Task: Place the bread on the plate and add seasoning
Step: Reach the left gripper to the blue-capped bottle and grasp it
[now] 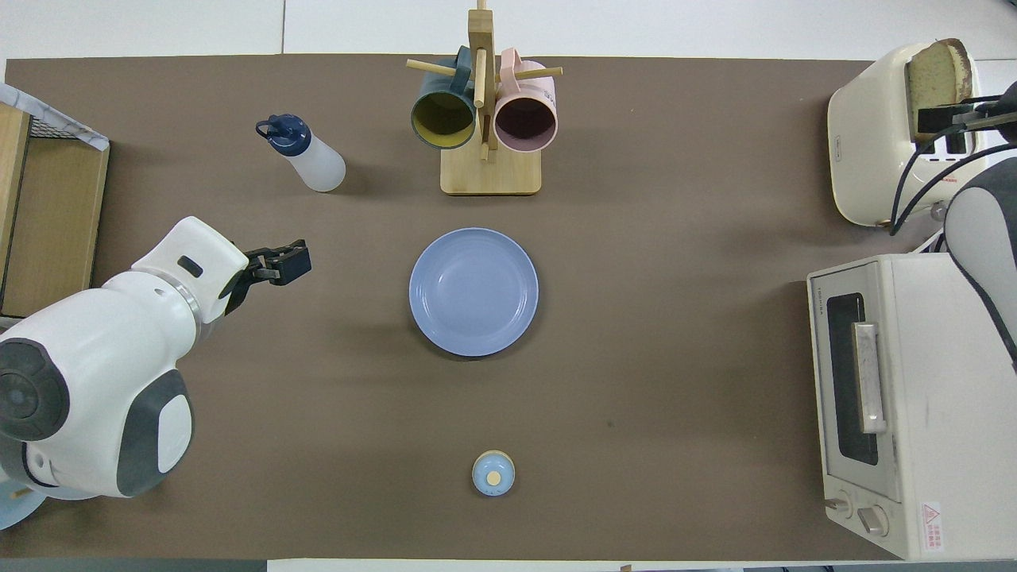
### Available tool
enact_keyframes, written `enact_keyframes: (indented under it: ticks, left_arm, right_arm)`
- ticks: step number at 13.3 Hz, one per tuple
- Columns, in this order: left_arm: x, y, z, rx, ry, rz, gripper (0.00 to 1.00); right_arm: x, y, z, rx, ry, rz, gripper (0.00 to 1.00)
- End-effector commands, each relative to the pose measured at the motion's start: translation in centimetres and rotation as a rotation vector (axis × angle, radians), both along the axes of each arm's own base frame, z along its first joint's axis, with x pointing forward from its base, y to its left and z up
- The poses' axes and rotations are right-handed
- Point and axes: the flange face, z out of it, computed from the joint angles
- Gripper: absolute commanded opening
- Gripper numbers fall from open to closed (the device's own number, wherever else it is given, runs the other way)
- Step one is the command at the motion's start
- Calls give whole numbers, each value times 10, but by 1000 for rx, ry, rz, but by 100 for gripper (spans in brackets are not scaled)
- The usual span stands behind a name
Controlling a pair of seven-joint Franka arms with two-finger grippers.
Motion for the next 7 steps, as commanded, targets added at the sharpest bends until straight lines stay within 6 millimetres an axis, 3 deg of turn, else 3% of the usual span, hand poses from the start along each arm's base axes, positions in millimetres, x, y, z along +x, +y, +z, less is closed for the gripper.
enact_keyframes:
  ticks: [1, 5, 7]
  left_arm:
    - [11, -6, -30, -13, -46, 2, 100]
    - [21, -8, -55, -26, -85, 3, 100]
    - [27, -9, -76, -33, -107, 5, 100]
  right_arm:
    - [4, -6, -9, -13, 0, 17, 89]
    - [17, -6, -18, -26, -50, 36, 84]
    - [18, -7, -21, -31, -48, 37, 74]
